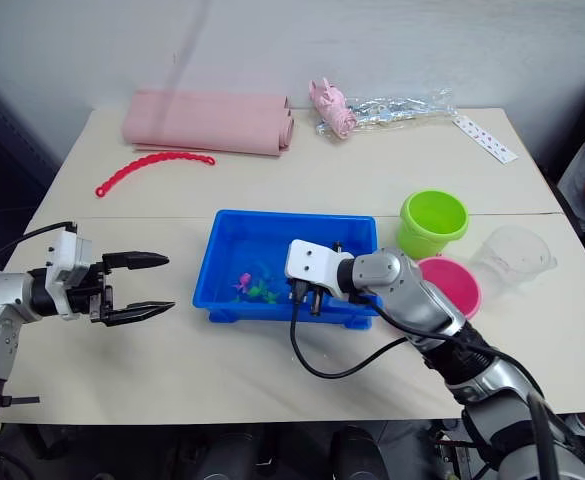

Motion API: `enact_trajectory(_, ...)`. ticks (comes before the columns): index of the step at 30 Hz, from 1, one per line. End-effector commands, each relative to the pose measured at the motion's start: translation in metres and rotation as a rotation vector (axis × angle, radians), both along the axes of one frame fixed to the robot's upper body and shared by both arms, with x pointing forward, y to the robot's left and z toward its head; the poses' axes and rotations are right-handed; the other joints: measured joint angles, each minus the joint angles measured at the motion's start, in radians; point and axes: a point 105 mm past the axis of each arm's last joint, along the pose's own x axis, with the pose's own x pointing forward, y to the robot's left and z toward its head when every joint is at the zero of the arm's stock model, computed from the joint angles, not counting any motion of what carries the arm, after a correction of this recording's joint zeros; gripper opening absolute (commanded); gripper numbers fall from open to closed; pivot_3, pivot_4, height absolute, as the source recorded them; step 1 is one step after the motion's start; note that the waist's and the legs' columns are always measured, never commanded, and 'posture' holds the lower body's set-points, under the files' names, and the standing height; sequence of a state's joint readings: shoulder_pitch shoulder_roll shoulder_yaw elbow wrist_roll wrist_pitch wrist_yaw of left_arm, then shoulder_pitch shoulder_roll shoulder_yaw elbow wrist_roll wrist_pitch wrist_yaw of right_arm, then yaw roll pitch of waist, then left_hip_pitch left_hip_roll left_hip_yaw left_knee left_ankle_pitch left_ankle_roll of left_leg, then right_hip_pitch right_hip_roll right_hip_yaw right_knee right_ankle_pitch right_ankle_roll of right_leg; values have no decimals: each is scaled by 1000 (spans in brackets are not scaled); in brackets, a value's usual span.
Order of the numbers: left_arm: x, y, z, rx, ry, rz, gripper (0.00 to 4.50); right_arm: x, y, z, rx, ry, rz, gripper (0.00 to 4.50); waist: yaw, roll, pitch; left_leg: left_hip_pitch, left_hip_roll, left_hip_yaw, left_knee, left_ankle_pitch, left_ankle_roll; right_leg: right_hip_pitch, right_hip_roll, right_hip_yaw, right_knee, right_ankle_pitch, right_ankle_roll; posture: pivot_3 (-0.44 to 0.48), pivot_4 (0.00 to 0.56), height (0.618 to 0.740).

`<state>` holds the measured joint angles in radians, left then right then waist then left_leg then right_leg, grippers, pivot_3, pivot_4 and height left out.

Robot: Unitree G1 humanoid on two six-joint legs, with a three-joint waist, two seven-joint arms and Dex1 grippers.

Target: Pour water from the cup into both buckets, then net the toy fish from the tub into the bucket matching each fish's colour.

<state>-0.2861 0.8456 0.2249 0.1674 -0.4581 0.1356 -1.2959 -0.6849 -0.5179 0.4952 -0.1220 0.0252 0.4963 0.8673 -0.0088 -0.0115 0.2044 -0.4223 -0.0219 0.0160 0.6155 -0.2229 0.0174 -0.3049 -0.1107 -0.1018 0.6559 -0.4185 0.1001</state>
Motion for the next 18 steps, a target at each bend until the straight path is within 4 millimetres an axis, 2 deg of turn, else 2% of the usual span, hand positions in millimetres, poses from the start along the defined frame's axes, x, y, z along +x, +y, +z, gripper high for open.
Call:
enact_trajectory(1, 0, 1, 5, 27, -28, -4, 4465, 2, 0, 16, 51, -31, -2, 0, 0, 0, 0, 0, 0, 0, 0, 0, 0, 0, 0, 0, 0, 0, 0, 0, 150, 740)
enact_trajectory(5, 0, 1, 4, 27, -28, -3, 4465, 2, -2, 18, 61, -32, -9, 0, 1, 0, 0, 0, 0, 0, 0, 0, 0, 0, 0, 0, 0, 0, 0, 0, 150, 740)
enact_trajectory(11, 1, -5, 4, 10, -36, -7, 4465, -8, -28, 40, 241, 68, -22, 0, 4, 0, 0, 0, 0, 0, 0, 0, 0, 0, 0, 0, 0, 0, 0, 0, 150, 740)
enact_trajectory(18, 4, -19, 7, -37, -44, -38, 4465, -14, -68, 45, 269, 60, -99, 0, 6, 0, 0, 0, 0, 0, 0, 0, 0, 0, 0, 0, 0, 0, 0, 0, 150, 740)
